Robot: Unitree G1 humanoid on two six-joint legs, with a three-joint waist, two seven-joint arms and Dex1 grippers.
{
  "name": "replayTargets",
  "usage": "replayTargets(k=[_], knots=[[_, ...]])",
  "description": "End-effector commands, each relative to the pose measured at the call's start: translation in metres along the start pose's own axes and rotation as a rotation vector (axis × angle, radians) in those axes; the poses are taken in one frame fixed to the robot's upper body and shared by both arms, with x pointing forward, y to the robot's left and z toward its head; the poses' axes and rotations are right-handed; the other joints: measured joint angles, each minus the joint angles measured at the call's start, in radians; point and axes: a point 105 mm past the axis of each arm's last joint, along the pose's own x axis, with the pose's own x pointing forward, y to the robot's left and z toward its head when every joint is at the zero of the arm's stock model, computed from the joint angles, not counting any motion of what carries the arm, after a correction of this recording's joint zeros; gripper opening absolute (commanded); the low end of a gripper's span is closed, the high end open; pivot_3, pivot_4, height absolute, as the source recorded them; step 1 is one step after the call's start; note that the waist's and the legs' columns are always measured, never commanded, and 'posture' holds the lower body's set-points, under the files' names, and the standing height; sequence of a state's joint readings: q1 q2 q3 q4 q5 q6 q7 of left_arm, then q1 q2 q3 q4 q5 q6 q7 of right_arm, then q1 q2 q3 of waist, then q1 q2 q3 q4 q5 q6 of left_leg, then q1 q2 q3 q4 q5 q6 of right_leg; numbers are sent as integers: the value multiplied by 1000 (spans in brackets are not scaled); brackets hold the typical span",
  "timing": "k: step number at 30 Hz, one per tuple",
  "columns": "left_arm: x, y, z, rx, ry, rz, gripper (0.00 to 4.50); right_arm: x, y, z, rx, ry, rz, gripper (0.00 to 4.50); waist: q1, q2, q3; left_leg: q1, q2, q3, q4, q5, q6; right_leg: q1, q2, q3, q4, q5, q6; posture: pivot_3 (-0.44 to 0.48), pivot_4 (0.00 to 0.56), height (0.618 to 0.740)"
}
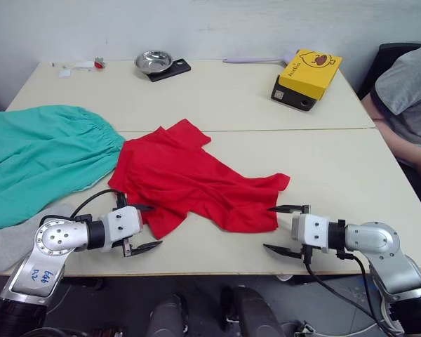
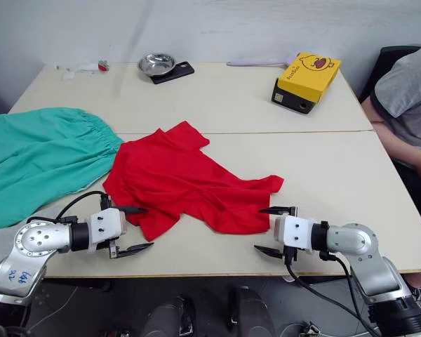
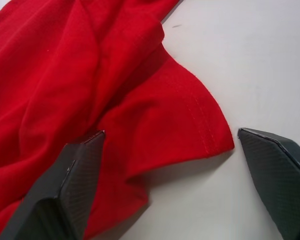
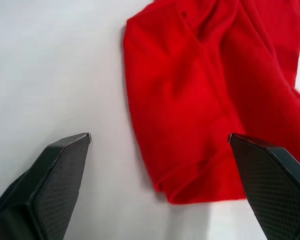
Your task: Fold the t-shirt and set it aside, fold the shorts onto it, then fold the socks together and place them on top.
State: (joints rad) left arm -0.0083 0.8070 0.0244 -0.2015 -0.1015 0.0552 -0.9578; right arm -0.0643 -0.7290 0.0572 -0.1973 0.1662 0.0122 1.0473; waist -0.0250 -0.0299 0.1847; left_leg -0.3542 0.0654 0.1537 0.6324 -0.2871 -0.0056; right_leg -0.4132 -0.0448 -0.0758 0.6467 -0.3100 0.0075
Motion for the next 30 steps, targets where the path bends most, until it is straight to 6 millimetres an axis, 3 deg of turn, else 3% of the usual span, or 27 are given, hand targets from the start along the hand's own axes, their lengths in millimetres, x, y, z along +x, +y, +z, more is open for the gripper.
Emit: replayTargets(k=[1, 10, 11, 20, 26, 30], knots=[[1, -6, -8, -26, 39, -21, 2991, -2, -12, 19, 107, -62, -48, 4500, 0, 0, 0, 0, 0, 0, 0, 0, 0, 0, 0, 0, 0, 0, 0, 0, 150, 740], [8, -12, -9, -42, 32, -35, 183, 2, -24, 13, 316, 54, -40, 4500, 1, 1, 0, 0, 0, 0, -1, 1, -2, 0, 0, 0, 0, 0, -1, 0, 150, 740], [8, -12, -8, -43, 30, -35, 45, 3, -24, 14, 324, 60, -33, 4500, 0, 1, 0, 0, 0, 0, -1, 1, -2, -1, 0, 0, 0, 0, -1, 0, 150, 740], [-5, -11, 4, -103, -74, -29, 45, 15, -27, 20, 454, 47, -16, 4500, -4, 0, 0, -2, 0, 0, -2, 1, -1, -3, 0, 0, -1, 0, -1, 0, 150, 740], [-14, -14, 11, -126, -116, -60, 45, 24, -23, 17, 507, 77, 22, 4500, -4, 0, 0, -16, 0, 0, -1, 2, -2, -17, 0, -1, 3, 0, -1, 0, 150, 740], [-18, -9, 11, -132, -120, -42, 45, 32, -25, 25, 537, 38, 46, 4500, -6, 0, 0, -16, 0, 0, 0, 1, -3, -17, 0, -1, 3, 0, -1, 0, 150, 740]])
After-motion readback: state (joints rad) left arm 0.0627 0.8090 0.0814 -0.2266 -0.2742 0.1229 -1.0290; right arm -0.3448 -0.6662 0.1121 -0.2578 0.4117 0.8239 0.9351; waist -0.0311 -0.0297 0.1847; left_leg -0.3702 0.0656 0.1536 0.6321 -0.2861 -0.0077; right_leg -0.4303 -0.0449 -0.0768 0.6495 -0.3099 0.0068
